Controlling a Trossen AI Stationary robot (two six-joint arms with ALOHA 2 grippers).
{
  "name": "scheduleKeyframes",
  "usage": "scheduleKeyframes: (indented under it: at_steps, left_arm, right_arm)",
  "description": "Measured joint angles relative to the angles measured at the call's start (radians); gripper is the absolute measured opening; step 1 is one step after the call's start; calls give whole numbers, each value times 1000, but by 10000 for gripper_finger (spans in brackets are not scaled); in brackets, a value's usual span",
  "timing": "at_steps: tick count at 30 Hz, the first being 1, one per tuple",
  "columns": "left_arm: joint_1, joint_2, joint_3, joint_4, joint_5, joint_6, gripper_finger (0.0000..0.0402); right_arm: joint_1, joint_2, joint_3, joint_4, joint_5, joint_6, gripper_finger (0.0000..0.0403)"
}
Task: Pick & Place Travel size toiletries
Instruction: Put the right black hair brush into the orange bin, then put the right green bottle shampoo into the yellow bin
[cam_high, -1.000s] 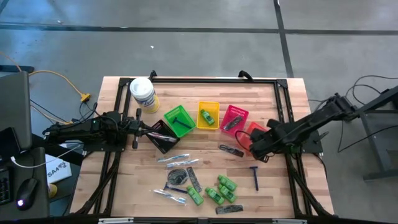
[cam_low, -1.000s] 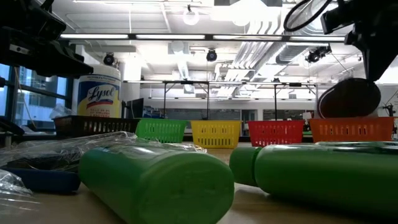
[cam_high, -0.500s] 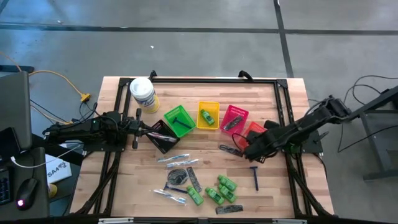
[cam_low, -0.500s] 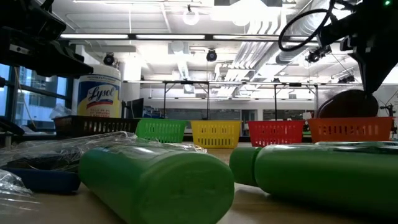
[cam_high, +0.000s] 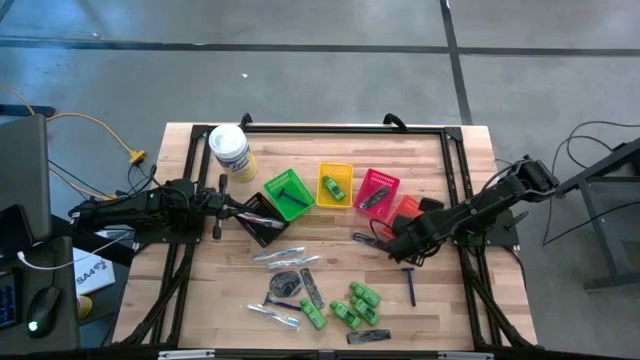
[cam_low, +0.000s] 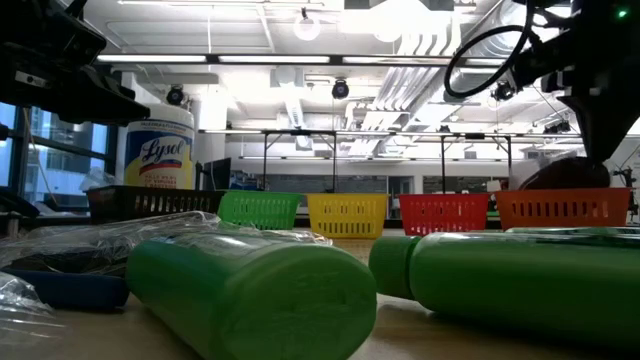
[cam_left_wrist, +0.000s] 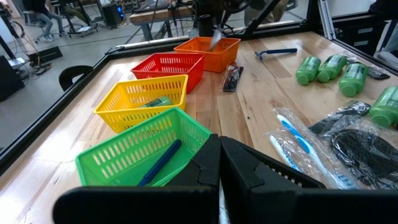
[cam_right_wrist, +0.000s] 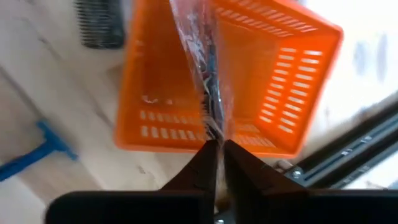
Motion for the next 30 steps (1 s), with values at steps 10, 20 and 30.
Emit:
scheduleKeyframes:
  at_steps: [10, 20, 30]
  left_arm:
    - [0, 0, 0, 0, 0, 0, 0]
    - [0, 0, 0, 0, 0, 0, 0]
    - [0, 0, 0, 0, 0, 0, 0]
  right_arm:
    - [0, 0, 0, 57, -85, -25, 189]
    - [6, -15, 0, 51, 10, -28, 234]
    - [27, -75, 0, 137, 47, -120, 144]
